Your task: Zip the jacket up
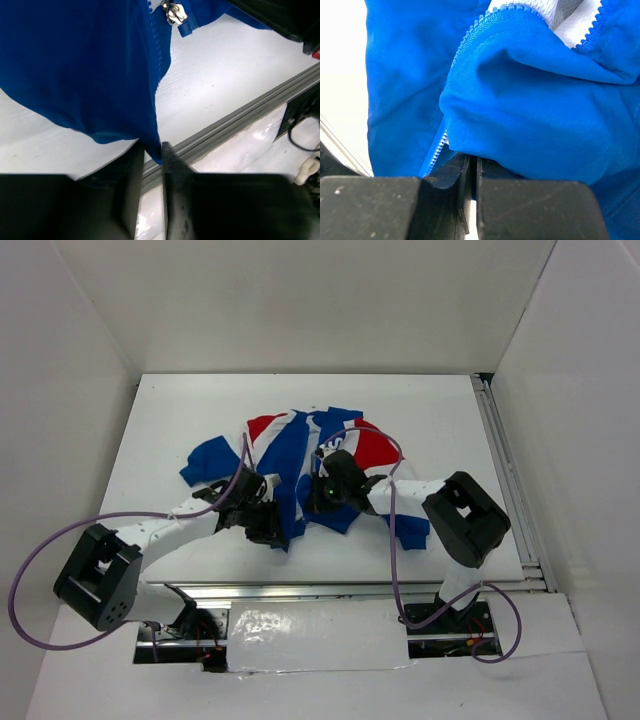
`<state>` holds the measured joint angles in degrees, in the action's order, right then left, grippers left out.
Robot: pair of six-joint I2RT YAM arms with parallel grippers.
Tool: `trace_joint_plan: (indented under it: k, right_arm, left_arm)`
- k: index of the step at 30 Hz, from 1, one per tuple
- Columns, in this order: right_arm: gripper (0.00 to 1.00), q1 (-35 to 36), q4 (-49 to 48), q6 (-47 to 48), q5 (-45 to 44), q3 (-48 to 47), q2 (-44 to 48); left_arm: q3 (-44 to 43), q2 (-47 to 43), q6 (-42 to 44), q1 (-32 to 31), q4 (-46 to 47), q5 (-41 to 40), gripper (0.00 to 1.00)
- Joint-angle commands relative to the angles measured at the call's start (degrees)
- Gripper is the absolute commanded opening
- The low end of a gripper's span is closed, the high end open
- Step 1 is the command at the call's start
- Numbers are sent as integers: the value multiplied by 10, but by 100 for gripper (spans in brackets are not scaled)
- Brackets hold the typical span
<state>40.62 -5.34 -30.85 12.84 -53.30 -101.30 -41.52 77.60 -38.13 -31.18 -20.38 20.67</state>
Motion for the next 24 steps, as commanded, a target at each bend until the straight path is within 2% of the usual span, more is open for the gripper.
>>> trace_joint_plan:
  k: [1,2,4,9,15,17,18,20,24]
  right_arm:
    - [0,-2,6,4,-13,-10,9]
    - [0,-2,6,4,-11,-9,9]
    - [0,0,2,9,-4,-8,12]
    - [0,2,-15,32,29,23,59]
    - [0,-20,-49,32,98,130,229]
    - [0,-31,-88,28,127,165,274]
    - [0,-38,-107,27,133,199,314]
    - [0,-45,-178,28,155,250,345]
    - [0,-45,-341,26,186,332,410]
  left_arm:
    - [0,2,-5,-3,-4,-3,22]
    - [-1,3,-5,-3,-2,-3,18]
    - [-3,8,-2,-3,4,-1,0]
    - [-11,9,13,-5,39,16,0]
    - [11,-72,28,-15,129,46,0]
    - [22,-113,24,-20,163,53,0]
    - [27,-128,28,-21,217,66,0]
    - [51,-170,23,-24,301,84,0]
    - [84,-226,22,-27,407,117,0]
